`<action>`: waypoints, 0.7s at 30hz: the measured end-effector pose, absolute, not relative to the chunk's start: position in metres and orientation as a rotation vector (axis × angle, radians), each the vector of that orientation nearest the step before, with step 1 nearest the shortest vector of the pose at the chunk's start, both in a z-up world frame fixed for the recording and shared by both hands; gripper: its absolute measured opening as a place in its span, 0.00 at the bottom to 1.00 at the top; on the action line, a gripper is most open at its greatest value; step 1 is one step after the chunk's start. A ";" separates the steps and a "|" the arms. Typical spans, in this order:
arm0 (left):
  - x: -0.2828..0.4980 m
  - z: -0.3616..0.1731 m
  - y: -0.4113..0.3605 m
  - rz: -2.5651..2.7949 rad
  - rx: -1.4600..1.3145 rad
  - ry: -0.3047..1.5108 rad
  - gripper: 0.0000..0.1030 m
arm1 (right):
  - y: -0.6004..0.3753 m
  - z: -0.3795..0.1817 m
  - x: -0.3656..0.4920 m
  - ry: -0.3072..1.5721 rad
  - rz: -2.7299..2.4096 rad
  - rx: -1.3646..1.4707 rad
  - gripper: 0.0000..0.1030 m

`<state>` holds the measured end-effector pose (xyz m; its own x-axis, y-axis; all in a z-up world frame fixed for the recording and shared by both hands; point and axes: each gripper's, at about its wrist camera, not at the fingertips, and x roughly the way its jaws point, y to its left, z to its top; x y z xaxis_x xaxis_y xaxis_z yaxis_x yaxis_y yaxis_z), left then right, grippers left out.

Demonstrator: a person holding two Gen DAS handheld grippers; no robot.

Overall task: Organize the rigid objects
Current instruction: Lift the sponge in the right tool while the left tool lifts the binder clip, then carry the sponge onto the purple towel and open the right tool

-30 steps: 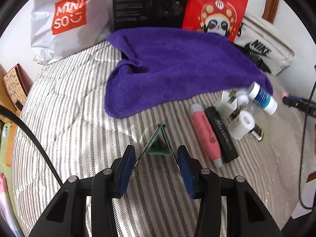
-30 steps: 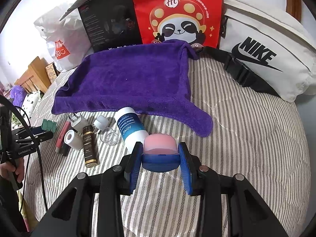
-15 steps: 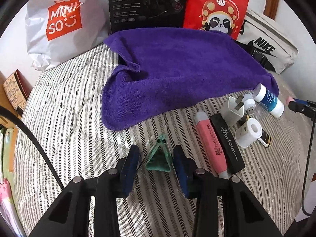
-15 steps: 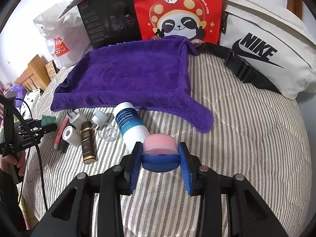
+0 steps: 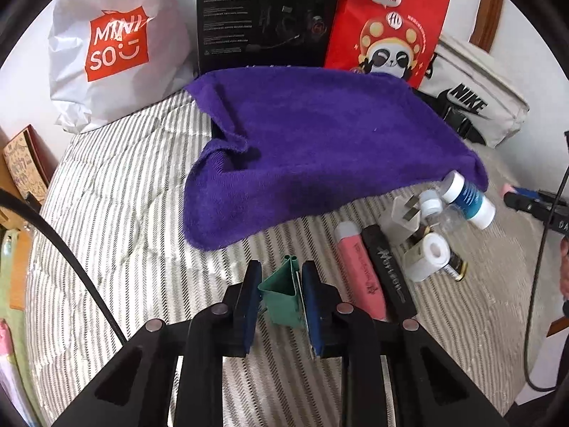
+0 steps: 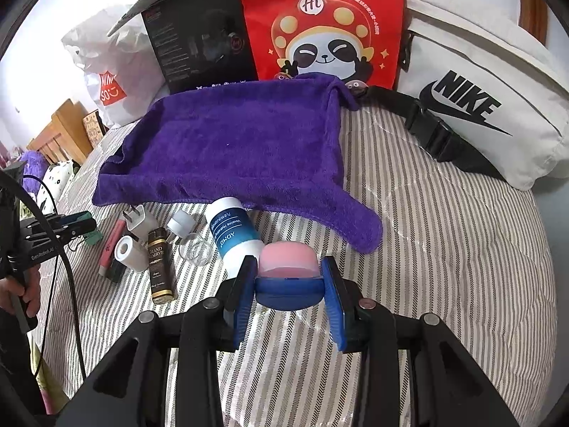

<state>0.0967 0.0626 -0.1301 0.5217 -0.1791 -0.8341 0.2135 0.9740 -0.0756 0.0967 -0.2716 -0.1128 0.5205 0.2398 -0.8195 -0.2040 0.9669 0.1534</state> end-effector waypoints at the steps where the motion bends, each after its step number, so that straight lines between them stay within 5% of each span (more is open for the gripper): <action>1: 0.096 -0.131 0.063 -0.236 0.034 0.998 0.23 | -0.271 -0.113 0.097 0.990 0.268 0.040 0.36; 8: 0.091 -0.142 0.062 -0.252 0.072 1.049 0.32 | -0.269 -0.116 0.098 0.997 0.272 0.038 0.36; 21: 0.086 -0.131 0.063 -0.249 0.054 1.010 0.25 | -0.269 -0.114 0.097 0.988 0.273 0.037 0.36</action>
